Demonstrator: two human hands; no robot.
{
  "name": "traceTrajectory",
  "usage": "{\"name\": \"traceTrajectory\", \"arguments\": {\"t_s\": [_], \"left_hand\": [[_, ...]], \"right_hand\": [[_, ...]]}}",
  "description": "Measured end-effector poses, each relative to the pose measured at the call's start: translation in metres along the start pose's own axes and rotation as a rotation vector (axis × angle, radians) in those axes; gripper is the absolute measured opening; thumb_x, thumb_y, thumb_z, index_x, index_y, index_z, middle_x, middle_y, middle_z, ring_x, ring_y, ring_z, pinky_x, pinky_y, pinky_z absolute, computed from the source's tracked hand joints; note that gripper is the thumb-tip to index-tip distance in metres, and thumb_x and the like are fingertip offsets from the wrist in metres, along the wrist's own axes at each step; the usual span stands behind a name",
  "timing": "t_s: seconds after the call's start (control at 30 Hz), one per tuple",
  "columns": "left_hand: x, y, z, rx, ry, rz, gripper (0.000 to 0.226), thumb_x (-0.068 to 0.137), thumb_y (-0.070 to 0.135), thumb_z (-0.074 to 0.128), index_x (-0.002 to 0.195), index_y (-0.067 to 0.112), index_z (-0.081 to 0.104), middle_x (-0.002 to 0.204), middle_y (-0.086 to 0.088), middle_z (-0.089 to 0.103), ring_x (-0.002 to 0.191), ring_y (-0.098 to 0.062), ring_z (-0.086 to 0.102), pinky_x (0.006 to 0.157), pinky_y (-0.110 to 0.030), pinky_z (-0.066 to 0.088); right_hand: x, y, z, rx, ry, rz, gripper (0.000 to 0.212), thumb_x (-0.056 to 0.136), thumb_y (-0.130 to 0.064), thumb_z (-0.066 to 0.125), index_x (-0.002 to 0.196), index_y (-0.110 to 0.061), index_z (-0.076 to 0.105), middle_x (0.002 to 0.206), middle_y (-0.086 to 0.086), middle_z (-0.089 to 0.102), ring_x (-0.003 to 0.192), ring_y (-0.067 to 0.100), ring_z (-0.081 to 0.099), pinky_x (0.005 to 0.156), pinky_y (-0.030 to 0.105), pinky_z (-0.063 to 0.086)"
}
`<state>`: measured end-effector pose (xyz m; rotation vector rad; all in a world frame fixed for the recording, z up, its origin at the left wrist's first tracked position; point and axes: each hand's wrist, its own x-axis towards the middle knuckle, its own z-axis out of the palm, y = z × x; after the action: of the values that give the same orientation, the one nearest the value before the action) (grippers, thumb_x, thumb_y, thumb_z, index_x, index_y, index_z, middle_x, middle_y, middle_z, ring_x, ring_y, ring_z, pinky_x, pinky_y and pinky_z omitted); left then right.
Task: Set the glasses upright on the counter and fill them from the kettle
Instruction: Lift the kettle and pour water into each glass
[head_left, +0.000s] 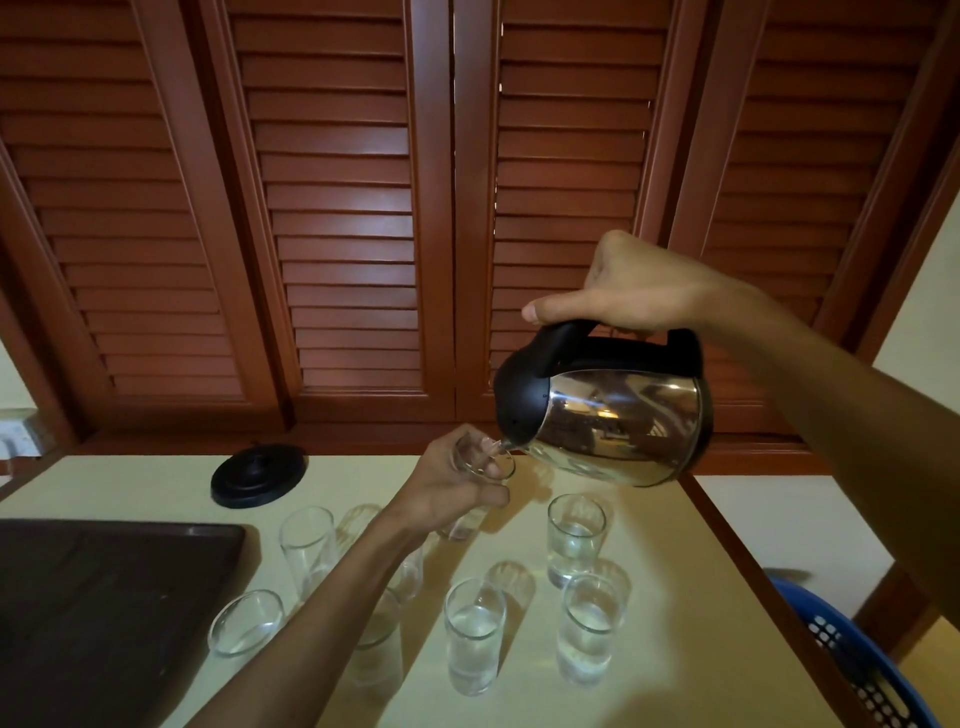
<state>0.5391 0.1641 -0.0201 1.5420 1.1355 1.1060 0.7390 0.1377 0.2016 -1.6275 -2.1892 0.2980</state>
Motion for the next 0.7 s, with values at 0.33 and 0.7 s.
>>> {"name": "traceTrajectory", "arguments": {"t_s": [0.33, 0.7], "left_hand": [[0.006, 0.007, -0.001, 0.011, 0.002, 0.023, 0.04, 0.067, -0.008, 0.081, 0.091, 0.017, 0.062, 0.081, 0.003, 0.067, 0.082, -0.012, 0.065, 0.073, -0.032, 0.057], [0.015, -0.005, 0.007, 0.461, 0.146, 0.038, 0.048, 0.053, 0.04, 0.099, 0.091, 0.024, 0.075, 0.086, 0.02, 0.067, 0.082, 0.007, 0.06, 0.07, -0.013, 0.044]], "right_hand": [[-0.003, 0.026, 0.007, 0.177, 0.067, 0.049, 0.058, 0.08, -0.06, 0.076, 0.054, -0.01, 0.059, 0.037, -0.002, 0.041, 0.031, 0.013, 0.036, 0.037, 0.021, 0.031], [-0.019, 0.063, 0.021, 0.564, 0.198, 0.109, 0.058, 0.087, -0.052, 0.073, 0.043, -0.017, 0.057, 0.041, -0.004, 0.044, 0.034, 0.014, 0.035, 0.042, 0.026, 0.03]]}}
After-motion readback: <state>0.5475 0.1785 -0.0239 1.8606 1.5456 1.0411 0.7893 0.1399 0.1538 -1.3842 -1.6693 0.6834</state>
